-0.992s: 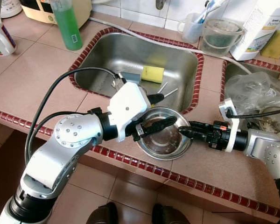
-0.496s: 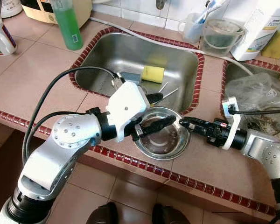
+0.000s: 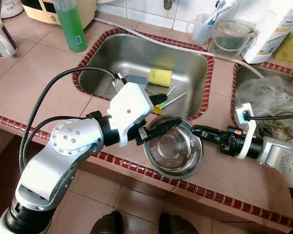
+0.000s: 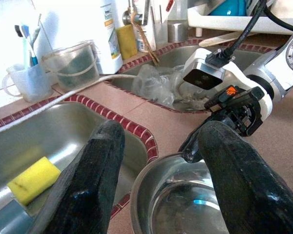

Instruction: Kitchen organization

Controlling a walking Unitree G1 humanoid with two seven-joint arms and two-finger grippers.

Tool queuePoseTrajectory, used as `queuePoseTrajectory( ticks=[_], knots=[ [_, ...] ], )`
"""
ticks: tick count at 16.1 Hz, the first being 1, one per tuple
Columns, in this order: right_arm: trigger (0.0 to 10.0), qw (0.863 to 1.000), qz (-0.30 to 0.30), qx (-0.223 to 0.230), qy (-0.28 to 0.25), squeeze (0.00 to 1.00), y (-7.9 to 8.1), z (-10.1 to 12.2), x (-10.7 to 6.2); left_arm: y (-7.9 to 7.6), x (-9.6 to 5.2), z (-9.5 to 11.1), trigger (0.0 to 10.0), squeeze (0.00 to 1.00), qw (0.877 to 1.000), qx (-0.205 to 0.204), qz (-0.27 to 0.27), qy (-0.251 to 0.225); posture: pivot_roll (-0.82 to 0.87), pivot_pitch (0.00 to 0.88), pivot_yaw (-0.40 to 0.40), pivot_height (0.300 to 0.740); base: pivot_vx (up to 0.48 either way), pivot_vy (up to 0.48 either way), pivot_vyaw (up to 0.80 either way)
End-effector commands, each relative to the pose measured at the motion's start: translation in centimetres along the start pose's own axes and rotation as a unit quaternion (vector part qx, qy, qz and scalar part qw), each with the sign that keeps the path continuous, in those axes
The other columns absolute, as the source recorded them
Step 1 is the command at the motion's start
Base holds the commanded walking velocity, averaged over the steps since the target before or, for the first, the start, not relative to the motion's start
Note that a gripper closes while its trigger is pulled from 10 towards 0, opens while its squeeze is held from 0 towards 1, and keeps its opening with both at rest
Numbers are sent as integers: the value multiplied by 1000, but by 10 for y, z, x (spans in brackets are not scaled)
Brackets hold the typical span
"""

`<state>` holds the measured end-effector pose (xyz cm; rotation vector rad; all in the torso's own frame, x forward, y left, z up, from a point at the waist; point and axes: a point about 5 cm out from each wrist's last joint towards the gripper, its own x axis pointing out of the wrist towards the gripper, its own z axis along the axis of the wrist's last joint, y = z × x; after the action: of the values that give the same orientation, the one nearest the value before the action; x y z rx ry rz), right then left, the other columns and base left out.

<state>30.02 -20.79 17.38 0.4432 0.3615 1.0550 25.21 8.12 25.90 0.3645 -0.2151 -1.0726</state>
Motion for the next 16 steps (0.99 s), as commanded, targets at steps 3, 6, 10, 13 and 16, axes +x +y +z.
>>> queuePoseTrajectory(
  ticks=[3, 6, 10, 13, 16],
  knots=[
    [0, 999, -15, -2, -41, 0, -3, 8, -7, 3, -4, 4, 10000, 0, 1000, -5, 23, -11, -32, 263, -76, 740, 0, 0, 0],
    [1804, 993, -20, 3, -115, 0, -5, 28, -10, 16, -4, 12, 10000, 0, 996, -46, 64, -46, -34, 260, -69, 740, 0, 0, 0],
    [10000, 980, -17, -20, -198, 0, -2, 52, -12, 18, 1, 19, 10000, 0, 992, -89, 55, -74, -43, 249, -53, 740, 0, 0, 0],
    [10000, 975, -26, -29, -220, 0, -4, 60, -13, 7, 4, 18, 10000, 0, 993, -88, 30, -69, -42, 248, -47, 740, 0, 0, 0],
    [10000, 965, -55, -41, -254, 0, -11, 73, -15, -2, 6, 21, 10000, 0, 992, -102, 5, -74, -36, 254, -43, 740, 0, 0, 0]
  ],
)
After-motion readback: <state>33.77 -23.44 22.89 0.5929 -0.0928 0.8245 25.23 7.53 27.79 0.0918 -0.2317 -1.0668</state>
